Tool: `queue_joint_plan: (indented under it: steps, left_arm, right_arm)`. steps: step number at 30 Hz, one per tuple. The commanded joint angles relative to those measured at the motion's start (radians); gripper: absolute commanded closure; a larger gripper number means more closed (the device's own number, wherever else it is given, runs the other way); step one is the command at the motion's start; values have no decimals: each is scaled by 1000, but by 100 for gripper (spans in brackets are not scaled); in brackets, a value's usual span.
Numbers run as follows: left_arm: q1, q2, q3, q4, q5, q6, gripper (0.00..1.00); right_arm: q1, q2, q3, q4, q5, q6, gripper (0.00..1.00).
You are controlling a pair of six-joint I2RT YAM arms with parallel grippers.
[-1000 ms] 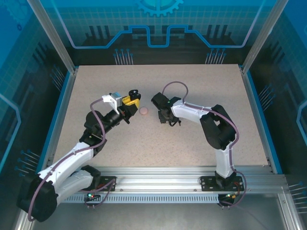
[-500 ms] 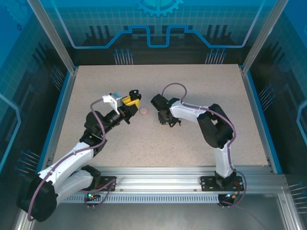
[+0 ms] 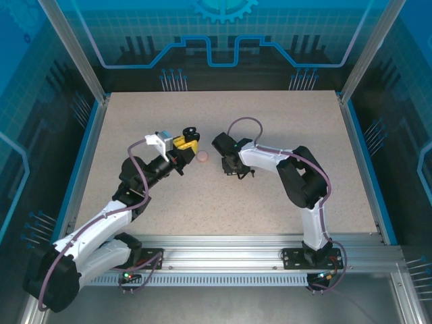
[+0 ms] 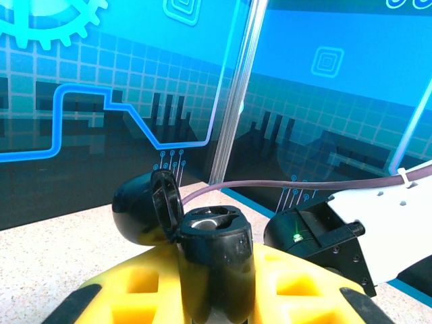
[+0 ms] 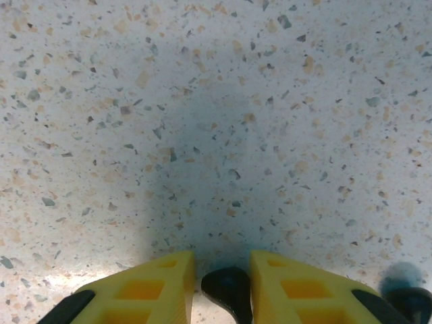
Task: Insert wireless bluetooth earbuds into charging case
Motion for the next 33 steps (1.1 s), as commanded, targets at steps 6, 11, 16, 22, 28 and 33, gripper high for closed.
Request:
queue_joint_plan:
  steps: [6,11,16,22,28,33]
  left_arm:
    - [-10,-18,2,18,5,12,100]
    - [-11,-15,6,15,4,15,100]
    - [-16,-10,4,14,2,16,100]
    - [-19,-3,4,21,0,21,100]
    - [-22,27,-13,76,-11,22,100]
    - [-25,71,-32,163,-1,38,100]
  right_arm:
    - [-22,-16,-82,48,-37,16,72]
    - [-26,-30,-117,70,-46,8,73]
    - [-26,-41,-134,91,-57,5,79]
    - [-26,-93,-145,108,-55,-12,82]
    - [-29,-210,-150,120,-55,-44,83]
    - [-33,-328,-136,120,-64,-72,84]
